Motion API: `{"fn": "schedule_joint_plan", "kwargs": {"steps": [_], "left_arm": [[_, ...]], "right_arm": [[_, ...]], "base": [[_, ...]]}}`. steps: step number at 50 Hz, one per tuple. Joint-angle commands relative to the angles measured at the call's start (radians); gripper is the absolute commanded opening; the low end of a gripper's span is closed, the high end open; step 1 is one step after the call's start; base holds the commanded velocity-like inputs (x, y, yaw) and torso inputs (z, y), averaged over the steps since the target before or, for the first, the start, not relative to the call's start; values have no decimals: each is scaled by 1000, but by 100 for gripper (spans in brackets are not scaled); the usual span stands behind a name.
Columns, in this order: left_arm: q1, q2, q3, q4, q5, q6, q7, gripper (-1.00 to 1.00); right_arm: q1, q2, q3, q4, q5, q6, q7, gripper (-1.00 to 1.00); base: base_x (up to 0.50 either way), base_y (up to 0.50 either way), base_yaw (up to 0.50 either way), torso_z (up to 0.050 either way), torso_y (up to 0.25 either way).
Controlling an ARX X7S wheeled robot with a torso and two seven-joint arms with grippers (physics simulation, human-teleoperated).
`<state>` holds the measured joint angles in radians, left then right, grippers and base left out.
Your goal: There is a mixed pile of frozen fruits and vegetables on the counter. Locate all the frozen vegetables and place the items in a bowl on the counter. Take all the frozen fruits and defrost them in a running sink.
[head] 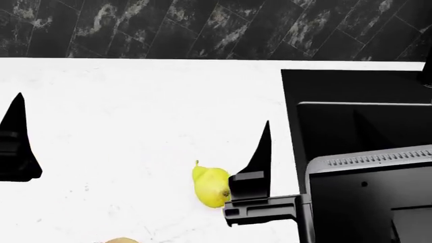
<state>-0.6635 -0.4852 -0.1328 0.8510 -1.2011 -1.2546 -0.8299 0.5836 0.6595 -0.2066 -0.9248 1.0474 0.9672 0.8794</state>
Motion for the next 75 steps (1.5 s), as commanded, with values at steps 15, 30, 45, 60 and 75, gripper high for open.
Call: {"fn": "schedule_joint_plan", "kwargs": {"steps": [15, 30, 45, 60, 75], "left_arm": [[22, -2, 37, -21, 49, 60, 27, 100], [17, -20, 22, -26, 45, 74, 19, 100], [26, -44, -9, -22, 26, 89, 12, 100], [17, -56, -18, -32, 10, 96, 4, 100], [22, -61, -3, -40, 34, 113, 10, 100]], "right_arm": [[87, -18, 8, 127, 216, 17, -105, 100], [183, -23, -56, 350, 408, 103, -216, 100], [243, -88, -161, 546, 378, 151, -329, 100], [280, -107, -229, 689, 288, 151, -426, 100], [298, -126, -306, 802, 207, 145, -503, 100]], "base": [[33, 14, 0, 0, 2], [0, 0, 0, 0, 0], [0, 0, 0, 0, 0], [0, 0, 0, 0, 0], [0, 0, 0, 0, 0]]}}
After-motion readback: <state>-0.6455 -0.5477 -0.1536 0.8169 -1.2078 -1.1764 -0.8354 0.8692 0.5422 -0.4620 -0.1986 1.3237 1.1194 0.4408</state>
